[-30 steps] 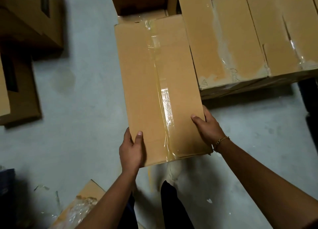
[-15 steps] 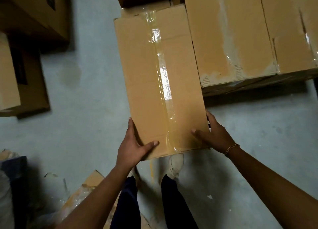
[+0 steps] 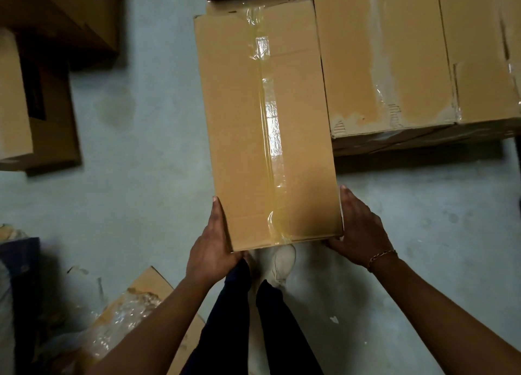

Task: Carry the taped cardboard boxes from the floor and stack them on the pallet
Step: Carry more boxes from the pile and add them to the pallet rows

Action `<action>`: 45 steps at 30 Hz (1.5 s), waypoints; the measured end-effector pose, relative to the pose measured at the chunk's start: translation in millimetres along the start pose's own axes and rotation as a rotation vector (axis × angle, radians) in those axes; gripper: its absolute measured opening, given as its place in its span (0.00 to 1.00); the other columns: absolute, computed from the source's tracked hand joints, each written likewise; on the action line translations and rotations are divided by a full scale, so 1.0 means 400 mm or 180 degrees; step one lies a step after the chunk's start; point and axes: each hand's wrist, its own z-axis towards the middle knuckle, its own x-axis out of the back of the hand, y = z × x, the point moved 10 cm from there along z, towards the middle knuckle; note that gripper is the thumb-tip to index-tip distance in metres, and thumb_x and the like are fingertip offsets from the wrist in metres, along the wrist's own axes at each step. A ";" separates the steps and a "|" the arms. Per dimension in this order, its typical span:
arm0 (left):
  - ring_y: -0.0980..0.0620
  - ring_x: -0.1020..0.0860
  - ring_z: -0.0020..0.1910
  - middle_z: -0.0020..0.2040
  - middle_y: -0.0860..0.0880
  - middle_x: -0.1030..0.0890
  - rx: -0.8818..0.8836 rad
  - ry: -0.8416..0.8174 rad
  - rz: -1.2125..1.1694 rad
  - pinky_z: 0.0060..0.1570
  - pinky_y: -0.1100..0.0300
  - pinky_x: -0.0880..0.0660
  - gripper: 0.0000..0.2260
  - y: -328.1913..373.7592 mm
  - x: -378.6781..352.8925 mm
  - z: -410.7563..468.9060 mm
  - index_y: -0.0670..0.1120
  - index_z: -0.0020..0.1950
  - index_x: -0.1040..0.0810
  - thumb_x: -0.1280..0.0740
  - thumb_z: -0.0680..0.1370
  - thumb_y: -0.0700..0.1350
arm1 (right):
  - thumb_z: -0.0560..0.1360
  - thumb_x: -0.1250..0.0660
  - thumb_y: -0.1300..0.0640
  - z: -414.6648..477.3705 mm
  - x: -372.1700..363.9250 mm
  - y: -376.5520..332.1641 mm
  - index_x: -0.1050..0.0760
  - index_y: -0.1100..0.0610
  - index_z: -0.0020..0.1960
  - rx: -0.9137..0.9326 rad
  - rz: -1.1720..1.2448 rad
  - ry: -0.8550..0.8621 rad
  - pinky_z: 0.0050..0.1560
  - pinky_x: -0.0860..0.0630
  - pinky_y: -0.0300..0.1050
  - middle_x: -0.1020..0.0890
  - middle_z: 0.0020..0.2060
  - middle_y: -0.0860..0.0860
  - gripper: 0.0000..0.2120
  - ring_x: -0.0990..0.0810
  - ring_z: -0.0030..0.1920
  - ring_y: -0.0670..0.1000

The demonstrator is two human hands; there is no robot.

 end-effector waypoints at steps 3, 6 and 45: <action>0.41 0.24 0.67 0.81 0.48 0.40 -0.0053 0.0009 0.0035 0.54 0.45 0.22 0.63 -0.001 0.010 0.006 0.56 0.79 0.73 0.22 0.69 0.61 | 0.61 0.35 0.23 0.010 0.026 -0.009 0.49 0.59 0.81 0.0019 -0.0420 0.0219 0.69 0.32 0.63 0.42 0.80 0.59 0.61 0.38 0.77 0.62; 0.41 0.26 0.69 0.82 0.48 0.41 -0.0050 0.0011 -0.0019 0.57 0.44 0.22 0.62 -0.001 0.034 0.029 0.56 0.80 0.71 0.22 0.68 0.63 | 0.60 0.33 0.22 0.026 0.047 -0.019 0.50 0.58 0.81 -0.0033 -0.0703 0.0297 0.71 0.36 0.65 0.45 0.81 0.58 0.63 0.43 0.79 0.62; 0.39 0.24 0.66 0.77 0.50 0.32 -0.0073 0.0297 -0.0494 0.59 0.46 0.25 0.62 0.071 0.286 0.443 0.59 0.80 0.68 0.19 0.69 0.50 | 0.59 0.23 0.30 0.373 0.350 -0.079 0.30 0.52 0.66 -0.0423 -0.0636 0.1120 0.56 0.29 0.60 0.31 0.70 0.50 0.44 0.31 0.65 0.58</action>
